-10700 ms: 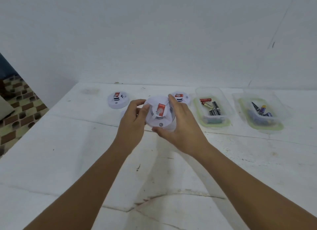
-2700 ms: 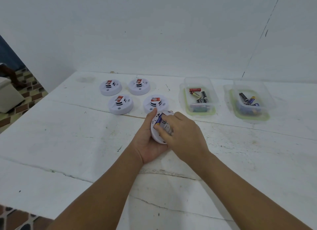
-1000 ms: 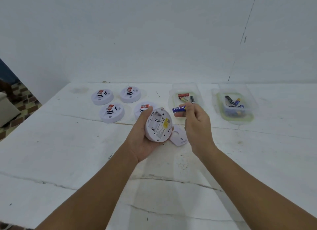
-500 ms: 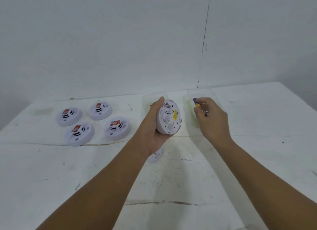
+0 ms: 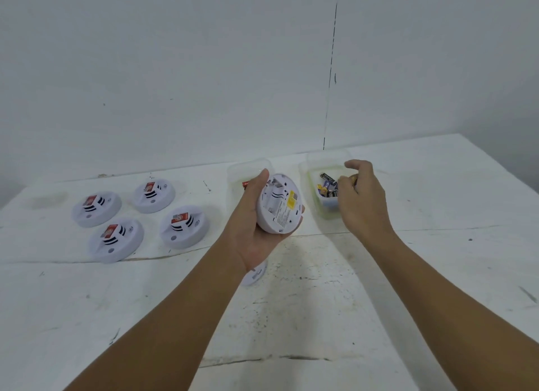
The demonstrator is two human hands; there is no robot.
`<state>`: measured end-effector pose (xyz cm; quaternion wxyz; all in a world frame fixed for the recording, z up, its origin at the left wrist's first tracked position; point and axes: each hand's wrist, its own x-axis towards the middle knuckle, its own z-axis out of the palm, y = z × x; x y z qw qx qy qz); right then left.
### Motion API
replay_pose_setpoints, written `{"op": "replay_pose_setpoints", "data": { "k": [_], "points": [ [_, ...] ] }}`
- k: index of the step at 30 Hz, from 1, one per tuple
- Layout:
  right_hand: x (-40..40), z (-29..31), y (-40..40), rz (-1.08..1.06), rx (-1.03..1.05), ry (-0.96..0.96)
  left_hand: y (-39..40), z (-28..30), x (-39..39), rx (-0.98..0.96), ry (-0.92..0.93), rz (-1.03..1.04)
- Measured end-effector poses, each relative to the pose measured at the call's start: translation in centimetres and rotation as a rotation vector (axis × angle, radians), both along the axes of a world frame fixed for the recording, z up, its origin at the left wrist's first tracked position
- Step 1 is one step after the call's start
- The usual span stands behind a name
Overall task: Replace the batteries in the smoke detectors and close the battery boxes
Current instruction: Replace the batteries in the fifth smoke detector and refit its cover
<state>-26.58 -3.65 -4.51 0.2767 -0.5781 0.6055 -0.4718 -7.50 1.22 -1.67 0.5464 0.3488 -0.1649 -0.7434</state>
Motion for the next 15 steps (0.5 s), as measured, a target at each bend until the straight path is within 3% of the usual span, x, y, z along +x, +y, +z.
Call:
{"op": "replay_pose_setpoints", "data": {
  "k": [5,8,15],
  "points": [
    [1.2,0.8,-1.3,0.171,0.069,0.246,0.2,0.0,0.7,-0.025,0.011,-0.038],
    [1.7,1.0,-2.0,0.155,0.08,0.347,0.2,-0.1,1.5,-0.037,-0.002,-0.05],
    [4.4,0.7,-0.1,0.088,-0.199,0.227,1.3,-0.6,4.5,-0.045,0.043,-0.014]
  ]
}}
